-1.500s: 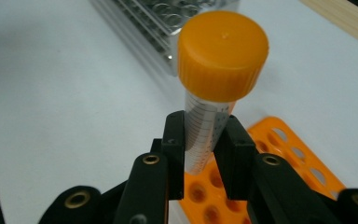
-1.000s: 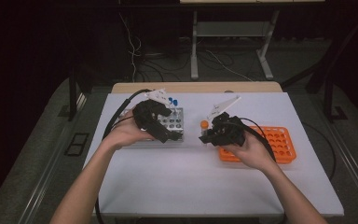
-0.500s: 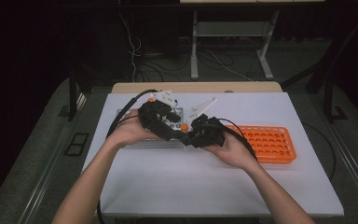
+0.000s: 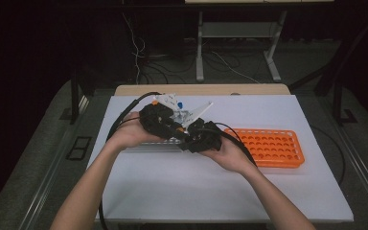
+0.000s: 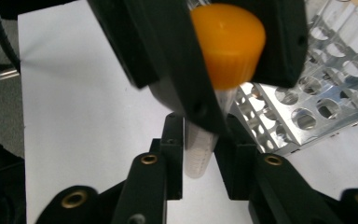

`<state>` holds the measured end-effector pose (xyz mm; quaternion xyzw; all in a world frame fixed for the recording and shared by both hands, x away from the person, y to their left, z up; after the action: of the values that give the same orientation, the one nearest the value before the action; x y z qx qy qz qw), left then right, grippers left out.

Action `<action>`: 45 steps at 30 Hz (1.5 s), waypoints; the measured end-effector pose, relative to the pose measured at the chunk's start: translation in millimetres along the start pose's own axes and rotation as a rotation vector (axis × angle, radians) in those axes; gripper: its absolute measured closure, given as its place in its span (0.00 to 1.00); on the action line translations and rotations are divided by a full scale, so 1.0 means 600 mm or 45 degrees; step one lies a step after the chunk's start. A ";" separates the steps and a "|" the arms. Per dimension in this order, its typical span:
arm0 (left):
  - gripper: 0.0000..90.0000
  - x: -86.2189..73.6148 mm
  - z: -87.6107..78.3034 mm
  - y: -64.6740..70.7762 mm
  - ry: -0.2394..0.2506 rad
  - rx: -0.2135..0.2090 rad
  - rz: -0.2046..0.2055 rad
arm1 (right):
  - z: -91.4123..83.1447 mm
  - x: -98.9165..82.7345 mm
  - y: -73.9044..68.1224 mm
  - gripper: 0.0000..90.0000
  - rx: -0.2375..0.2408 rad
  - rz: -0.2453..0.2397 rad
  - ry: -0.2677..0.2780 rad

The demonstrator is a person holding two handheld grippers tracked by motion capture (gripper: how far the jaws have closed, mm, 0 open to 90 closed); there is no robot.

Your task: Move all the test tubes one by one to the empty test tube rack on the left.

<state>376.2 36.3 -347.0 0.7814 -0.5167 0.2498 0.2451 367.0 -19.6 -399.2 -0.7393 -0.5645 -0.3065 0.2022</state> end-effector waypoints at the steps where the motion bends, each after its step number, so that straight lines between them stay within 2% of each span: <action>1: 0.76 0.000 -0.001 -0.002 0.001 0.007 -0.003 | -0.002 0.000 0.001 0.77 0.000 0.008 0.002; 14: 0.76 0.001 -0.033 -0.032 0.016 0.079 -0.039 | -0.035 -0.010 0.026 0.60 -0.081 0.070 0.059; 25: 0.76 0.000 -0.067 -0.067 0.034 0.150 -0.084 | -0.060 -0.023 0.041 0.34 -0.122 0.149 0.106; 30: 0.76 -0.003 -0.083 -0.085 0.033 0.192 -0.114 | -0.069 -0.039 0.046 0.12 -0.144 0.184 0.089; 33: 0.76 -0.004 -0.090 -0.094 0.038 0.211 -0.131 | -0.075 -0.048 0.049 0.09 -0.146 0.204 0.099; 34: 0.76 -0.005 -0.093 -0.098 0.037 0.218 -0.134 | -0.077 -0.051 0.051 0.00 -0.148 0.214 0.099; 40: 0.76 -0.009 -0.106 -0.120 0.043 0.258 -0.147 | -0.091 -0.067 0.052 0.00 -0.130 0.230 0.123; 45: 0.76 -0.015 -0.111 -0.141 0.055 0.292 -0.189 | -0.101 -0.078 0.049 0.00 -0.125 0.239 0.142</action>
<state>442.6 114.2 -313.0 0.8348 -0.4200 0.3052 0.1830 373.0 -100.2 -385.2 -0.7798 -0.4649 -0.3540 0.2248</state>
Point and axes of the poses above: each handheld gripper's, and its own axes: z roughly forward along the jaws, x roughly out of its top, y roughly to its right, the point moved 9 cm from there along z, roughly forward along the jaws, and after that the axes turned 8 degrees about -z, right-handed, at the moved point
